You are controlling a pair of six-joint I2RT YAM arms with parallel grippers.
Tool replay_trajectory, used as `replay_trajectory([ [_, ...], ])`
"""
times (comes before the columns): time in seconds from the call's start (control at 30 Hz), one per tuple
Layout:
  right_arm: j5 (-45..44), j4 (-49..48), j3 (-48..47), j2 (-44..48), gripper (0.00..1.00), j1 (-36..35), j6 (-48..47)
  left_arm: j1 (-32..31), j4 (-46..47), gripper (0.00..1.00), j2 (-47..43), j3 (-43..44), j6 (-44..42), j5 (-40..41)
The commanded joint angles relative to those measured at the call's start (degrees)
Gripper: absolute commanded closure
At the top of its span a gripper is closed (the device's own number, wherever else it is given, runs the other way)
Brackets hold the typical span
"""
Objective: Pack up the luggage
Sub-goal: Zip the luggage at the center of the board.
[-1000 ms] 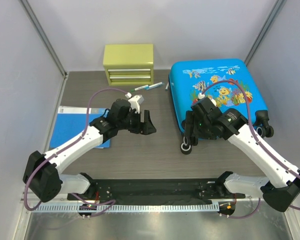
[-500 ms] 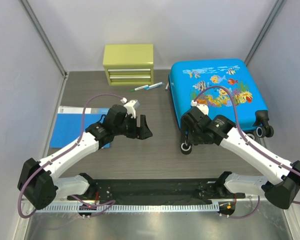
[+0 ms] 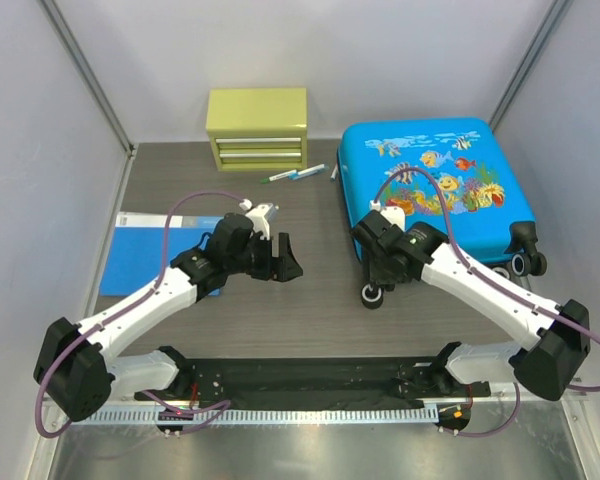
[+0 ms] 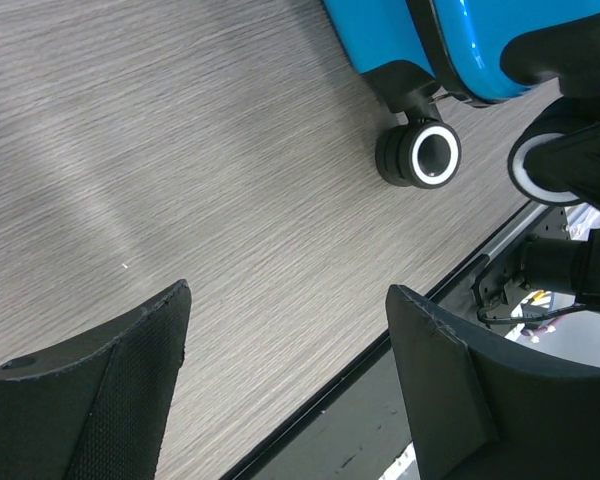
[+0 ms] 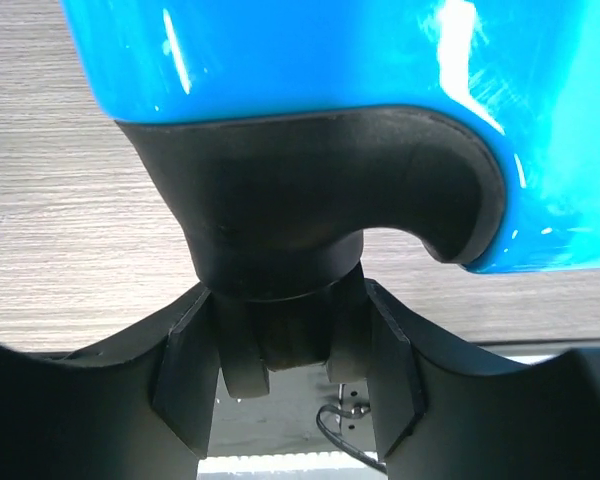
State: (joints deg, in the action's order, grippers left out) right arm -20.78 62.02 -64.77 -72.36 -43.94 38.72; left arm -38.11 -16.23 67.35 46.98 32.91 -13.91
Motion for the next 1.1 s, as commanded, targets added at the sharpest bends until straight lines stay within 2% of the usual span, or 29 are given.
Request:
replay_trajectory([
  [0.0, -0.6, 1.7, -6.8, -2.0, 0.88, -0.4, 1.2, 0.1, 3.5, 0.23, -1.3, -1.1, -0.2, 0.8],
  [0.1, 0.1, 4.1, -14.1, -3.2, 0.99, -0.3, 0.4, 0.1, 4.7, 0.24, -1.2, -1.8, -0.6, 0.6],
  [0.3, 0.4, 9.5, -28.9, -10.7, 0.99, -0.3, -0.2, -0.1, 8.3, 0.26, -1.2, -3.1, -0.8, 0.6],
  [0.7, 1.4, 9.6, -42.1, -21.8, 0.99, -0.3, -1.4, -3.0, 19.9, 0.26, 0.5, -6.1, 0.8, 4.2],
  [0.93, -0.2, 12.2, -41.1, -19.8, 0.99, -0.1, 0.6, -8.4, 31.0, 0.28, 7.9, -3.7, 1.4, 8.5],
  [1.07, 0.8, 11.8, -39.7, -18.0, 0.99, 0.3, 2.4, -9.5, 41.8, 0.31, 11.3, -5.4, 1.0, 9.6],
])
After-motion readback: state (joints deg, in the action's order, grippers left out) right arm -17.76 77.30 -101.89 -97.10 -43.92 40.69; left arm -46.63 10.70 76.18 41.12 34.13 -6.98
